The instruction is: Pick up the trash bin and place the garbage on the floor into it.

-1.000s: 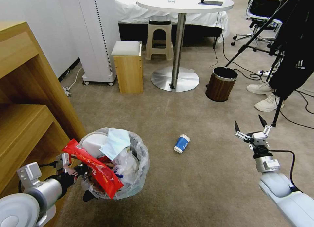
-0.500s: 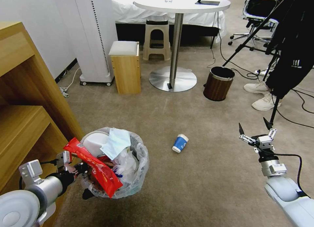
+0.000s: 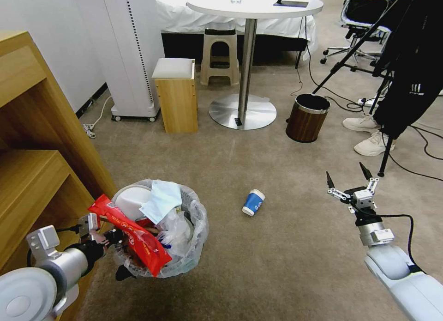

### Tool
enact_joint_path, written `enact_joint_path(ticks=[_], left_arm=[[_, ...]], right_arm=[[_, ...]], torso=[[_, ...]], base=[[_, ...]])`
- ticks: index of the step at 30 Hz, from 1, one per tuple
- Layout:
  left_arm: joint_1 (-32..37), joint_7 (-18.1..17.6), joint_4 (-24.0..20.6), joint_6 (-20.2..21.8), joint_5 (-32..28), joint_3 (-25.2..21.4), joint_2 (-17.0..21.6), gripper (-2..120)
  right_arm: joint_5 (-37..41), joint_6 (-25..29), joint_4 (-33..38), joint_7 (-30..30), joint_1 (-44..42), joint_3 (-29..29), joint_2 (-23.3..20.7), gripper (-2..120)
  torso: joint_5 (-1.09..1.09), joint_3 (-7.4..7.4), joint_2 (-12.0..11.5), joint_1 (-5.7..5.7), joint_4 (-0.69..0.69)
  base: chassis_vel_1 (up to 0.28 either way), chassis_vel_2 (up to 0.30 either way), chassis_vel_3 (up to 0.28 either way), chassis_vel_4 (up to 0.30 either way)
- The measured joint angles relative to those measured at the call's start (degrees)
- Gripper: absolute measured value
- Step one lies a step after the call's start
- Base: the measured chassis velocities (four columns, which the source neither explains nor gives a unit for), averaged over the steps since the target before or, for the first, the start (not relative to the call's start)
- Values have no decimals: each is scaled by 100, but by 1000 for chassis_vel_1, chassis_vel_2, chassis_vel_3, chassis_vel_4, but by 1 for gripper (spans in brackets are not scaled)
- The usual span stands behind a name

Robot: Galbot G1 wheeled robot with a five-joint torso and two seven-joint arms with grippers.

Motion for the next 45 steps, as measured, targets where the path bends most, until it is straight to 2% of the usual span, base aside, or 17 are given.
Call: enact_joint_path(ticks=[16, 45], left_arm=[[-3, 35, 5, -15, 76, -6, -10, 0], [33, 57, -35, -17, 144, 0, -85, 0]], right_arm=[[-47, -11, -123, 42, -49, 118, -1, 100], [-129, 29, -101, 50, -82, 72, 15, 100]], torso=[[-1, -1, 0, -1, 0], [0, 0, 0, -1, 0]], base=[[-3, 2, 4, -3], [-80, 79, 78, -83]])
